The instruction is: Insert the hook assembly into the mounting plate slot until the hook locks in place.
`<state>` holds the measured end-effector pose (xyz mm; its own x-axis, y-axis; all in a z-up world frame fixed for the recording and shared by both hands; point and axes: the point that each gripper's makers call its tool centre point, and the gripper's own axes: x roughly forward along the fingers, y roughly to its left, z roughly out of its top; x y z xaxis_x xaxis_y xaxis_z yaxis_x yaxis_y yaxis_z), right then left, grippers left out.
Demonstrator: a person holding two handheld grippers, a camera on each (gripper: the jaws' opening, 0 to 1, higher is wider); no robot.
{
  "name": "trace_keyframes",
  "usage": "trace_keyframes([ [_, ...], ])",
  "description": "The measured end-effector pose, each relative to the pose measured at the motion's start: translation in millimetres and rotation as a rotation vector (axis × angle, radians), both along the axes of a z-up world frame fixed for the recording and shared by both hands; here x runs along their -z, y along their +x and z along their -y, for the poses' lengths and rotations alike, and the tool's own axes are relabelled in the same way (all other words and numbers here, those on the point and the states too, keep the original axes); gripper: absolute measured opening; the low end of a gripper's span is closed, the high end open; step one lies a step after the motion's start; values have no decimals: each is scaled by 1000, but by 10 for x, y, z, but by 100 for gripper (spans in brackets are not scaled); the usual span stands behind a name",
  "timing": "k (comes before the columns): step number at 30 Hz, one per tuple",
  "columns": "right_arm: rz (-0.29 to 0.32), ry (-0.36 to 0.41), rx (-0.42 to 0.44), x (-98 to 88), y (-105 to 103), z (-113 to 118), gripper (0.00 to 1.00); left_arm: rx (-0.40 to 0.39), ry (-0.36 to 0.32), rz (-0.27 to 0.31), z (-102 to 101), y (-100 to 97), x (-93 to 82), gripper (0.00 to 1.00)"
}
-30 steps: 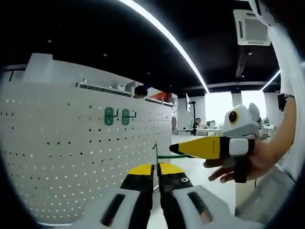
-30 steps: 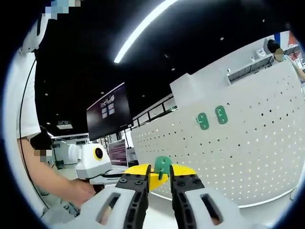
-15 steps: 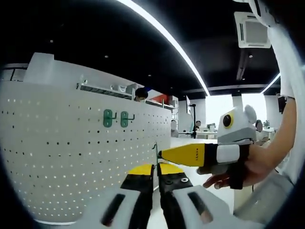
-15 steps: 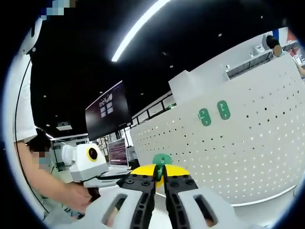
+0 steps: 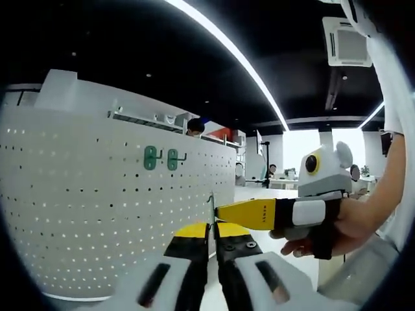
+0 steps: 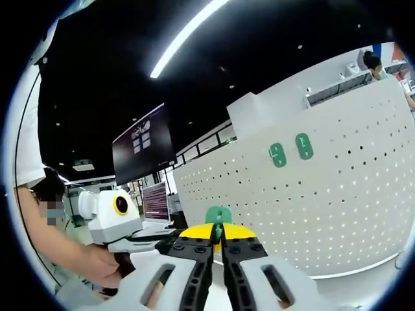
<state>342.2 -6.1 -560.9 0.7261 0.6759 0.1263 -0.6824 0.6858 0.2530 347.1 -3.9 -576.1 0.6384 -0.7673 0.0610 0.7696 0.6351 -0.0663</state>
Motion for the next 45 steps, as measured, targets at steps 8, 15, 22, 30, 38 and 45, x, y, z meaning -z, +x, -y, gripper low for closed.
trace_keyframes([
  [8, 1, -30, -2, 15, -23, 0, 0, -1, -1, -24, 5, -14, 26, 5],
  [15, -15, -29, -1, 48, -15, 36, 0, -13, 45, -35, -11, 35, 111, 32],
  [22, -29, -35, -7, 93, -23, 35, 0, -12, 89, -20, 53, -9, 187, 62],
  [30, -26, -46, -13, 55, -7, 44, 0, -20, 97, -19, 18, -12, 227, 63],
  [38, 106, -297, 48, 4, 33, 77, 0, -35, 92, -30, -34, -11, 232, 63],
  [45, 102, -301, 73, -2, 63, 114, 0, -34, 86, -27, -18, -12, 216, 62],
])
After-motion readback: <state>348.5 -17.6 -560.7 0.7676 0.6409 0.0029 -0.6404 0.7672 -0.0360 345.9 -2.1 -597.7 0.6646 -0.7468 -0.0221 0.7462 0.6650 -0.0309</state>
